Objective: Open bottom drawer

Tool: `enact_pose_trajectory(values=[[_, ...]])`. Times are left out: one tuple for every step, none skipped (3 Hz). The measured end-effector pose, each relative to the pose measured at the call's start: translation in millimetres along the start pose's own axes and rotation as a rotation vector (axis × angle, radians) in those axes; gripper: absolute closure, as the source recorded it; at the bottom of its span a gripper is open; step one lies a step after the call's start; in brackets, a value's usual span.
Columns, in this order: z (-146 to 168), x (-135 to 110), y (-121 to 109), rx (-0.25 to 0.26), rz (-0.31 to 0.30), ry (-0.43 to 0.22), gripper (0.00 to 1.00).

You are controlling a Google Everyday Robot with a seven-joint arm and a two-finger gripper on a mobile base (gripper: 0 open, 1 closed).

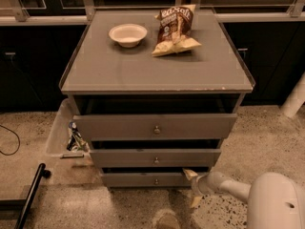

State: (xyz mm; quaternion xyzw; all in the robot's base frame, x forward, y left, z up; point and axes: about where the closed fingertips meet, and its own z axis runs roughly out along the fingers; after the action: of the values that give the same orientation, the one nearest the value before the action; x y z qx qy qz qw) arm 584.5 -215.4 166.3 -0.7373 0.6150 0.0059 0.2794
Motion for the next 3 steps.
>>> enact_pose_trajectory(values=[[5.2, 13.3, -9.3, 0.028, 0.004, 0.008, 0.00], [10.5, 22.3, -18.6, 0.045, 0.019, -0.023, 0.00], [18.1, 33.1, -25.9, 0.054, 0.044, -0.047, 0.00]])
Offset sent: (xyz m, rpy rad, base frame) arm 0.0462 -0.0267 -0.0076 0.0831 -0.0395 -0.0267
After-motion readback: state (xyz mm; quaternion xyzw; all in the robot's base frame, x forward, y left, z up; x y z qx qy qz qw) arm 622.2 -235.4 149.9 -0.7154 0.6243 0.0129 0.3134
